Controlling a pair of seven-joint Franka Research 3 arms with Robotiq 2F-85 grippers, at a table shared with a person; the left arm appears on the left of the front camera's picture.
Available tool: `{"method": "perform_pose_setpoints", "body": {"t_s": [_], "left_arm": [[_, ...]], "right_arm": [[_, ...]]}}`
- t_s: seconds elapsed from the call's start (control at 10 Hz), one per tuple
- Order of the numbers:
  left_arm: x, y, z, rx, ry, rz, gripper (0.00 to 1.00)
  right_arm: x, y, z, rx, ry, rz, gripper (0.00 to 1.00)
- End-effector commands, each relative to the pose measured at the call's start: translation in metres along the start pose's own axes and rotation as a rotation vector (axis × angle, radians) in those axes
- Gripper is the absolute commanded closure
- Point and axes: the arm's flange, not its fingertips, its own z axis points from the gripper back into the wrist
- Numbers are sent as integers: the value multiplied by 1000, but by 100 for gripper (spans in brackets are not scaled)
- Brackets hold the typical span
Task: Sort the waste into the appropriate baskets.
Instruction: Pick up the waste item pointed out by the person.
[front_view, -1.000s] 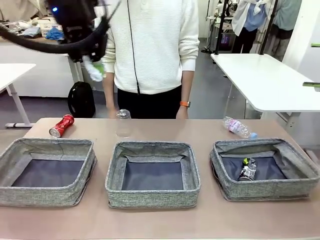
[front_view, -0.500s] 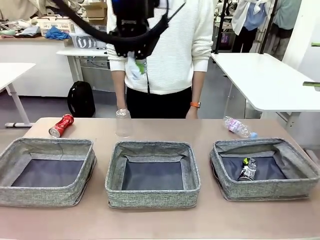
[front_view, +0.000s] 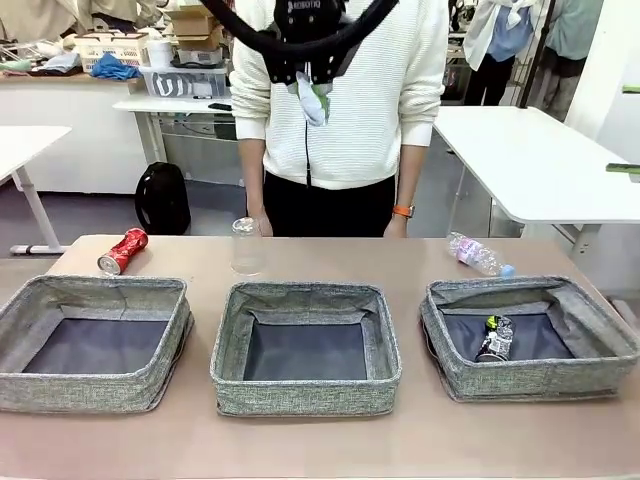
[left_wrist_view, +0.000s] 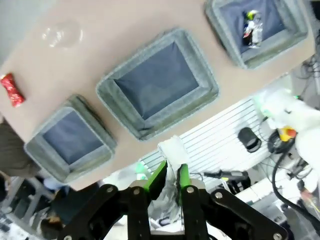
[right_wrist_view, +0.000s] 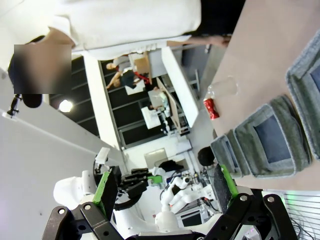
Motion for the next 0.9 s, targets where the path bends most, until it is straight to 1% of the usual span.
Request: {"method": "perform_pose_setpoints", "body": {"t_s": [0.0, 0.1, 0.4, 0.5, 0.6, 0.7, 0.8], "left_arm": [[14, -6, 35, -7, -9, 22, 89], [12, -5, 40, -22, -24, 28, 89], [13, 1, 65, 43, -30, 81, 89], [14, 1, 73, 56, -27, 86, 89], [15, 3, 77, 44, -53, 91, 89], [16, 6, 74, 67, -52, 45, 89], [-14, 14, 38, 29, -49, 61, 89]], "right_arm": [[2, 1, -3, 23, 6, 22, 0], [2, 1, -3, 23, 6, 22, 0], [2, 1, -3, 23, 6, 22, 0], [2, 1, -3, 23, 6, 22, 0], [2, 1, -3, 23, 6, 22, 0], [2, 1, -3, 23, 6, 22, 0], [2, 1, -3, 23, 6, 22, 0]]}}
